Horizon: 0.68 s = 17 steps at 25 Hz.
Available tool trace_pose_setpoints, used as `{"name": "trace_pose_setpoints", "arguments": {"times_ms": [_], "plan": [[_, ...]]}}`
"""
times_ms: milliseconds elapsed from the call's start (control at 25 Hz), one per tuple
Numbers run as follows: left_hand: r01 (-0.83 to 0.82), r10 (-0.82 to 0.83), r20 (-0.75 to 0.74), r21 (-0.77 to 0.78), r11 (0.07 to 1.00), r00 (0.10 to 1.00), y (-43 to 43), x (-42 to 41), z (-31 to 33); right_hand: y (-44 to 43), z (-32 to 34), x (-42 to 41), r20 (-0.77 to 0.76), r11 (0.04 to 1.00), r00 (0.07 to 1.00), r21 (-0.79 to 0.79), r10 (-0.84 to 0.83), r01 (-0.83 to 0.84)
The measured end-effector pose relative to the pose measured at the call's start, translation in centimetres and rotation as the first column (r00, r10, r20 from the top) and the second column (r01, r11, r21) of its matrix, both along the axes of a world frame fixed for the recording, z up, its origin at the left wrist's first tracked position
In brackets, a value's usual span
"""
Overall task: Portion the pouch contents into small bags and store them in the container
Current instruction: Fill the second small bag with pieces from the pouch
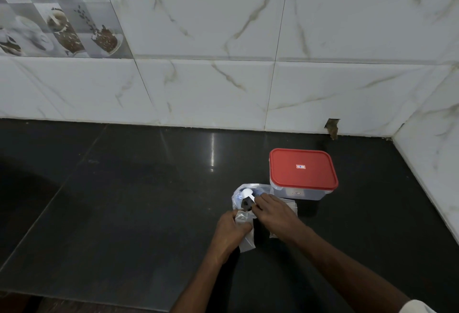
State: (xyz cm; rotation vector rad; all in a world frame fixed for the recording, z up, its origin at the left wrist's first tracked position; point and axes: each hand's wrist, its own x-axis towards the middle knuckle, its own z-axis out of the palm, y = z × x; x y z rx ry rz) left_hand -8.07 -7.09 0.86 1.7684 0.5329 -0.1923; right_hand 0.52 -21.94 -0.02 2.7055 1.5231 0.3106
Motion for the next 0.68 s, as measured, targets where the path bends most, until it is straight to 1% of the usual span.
{"name": "trace_pose_setpoints", "arguments": {"times_ms": [80, 200, 240, 320, 400, 480, 520, 560, 640, 680], "plan": [[-0.001, 0.001, 0.0, 0.014, 1.0, 1.0, 0.3, 0.0, -0.2, 0.7, -0.1, 0.1, -0.073, 0.997, 0.995, 0.012, -0.07, 0.071], [-0.03, 0.03, 0.015, 0.0, 1.0, 0.999, 0.4, -0.1, -0.3, 1.0, 0.2, -0.4, -0.186, 0.983, 0.975, 0.116, -0.119, 0.142], [-0.038, 0.038, 0.018, -0.011, 0.999, 0.999, 0.4, -0.2, 0.0, 0.8, 0.7, -0.6, -0.204, 0.973, 0.967, 0.141, -0.151, 0.182], [-0.045, 0.045, 0.013, -0.033, 0.998, 0.999, 0.3, -0.1, 0.2, 0.3, 1.1, -1.0, -0.197, 0.95, 0.949, 0.143, -0.247, 0.277], [-0.04, 0.04, -0.001, -0.039, 0.998, 0.999, 0.2, 0.0, 0.1, 0.5, 0.6, -1.9, -0.201, 0.934, 0.925, 0.089, -0.324, 0.346], [-0.027, 0.026, -0.011, -0.026, 0.999, 1.0, 0.2, -0.1, -0.2, 1.5, 0.2, -2.3, -0.196, 0.936, 0.921, 0.041, -0.337, 0.351], [-0.023, 0.023, -0.012, -0.018, 1.0, 1.0, 0.3, -0.1, -0.4, 2.1, 0.2, -2.2, -0.25, 0.926, 0.905, 0.074, -0.343, 0.371], [-0.023, 0.023, -0.011, -0.018, 1.0, 1.0, 0.4, -0.1, -0.6, 2.4, 0.3, -2.0, -0.319, 0.915, 0.877, 0.06, -0.361, 0.398], [-0.018, 0.018, -0.01, -0.033, 0.999, 1.0, 0.7, -0.2, -0.6, 2.6, 0.7, -1.4, -0.335, 0.915, 0.891, 0.152, -0.307, 0.373], [-0.015, 0.015, -0.015, -0.039, 0.999, 1.0, 0.8, -0.1, -0.5, 2.7, 1.0, -1.2, -0.301, 0.935, 0.914, 0.139, -0.273, 0.325]]}}
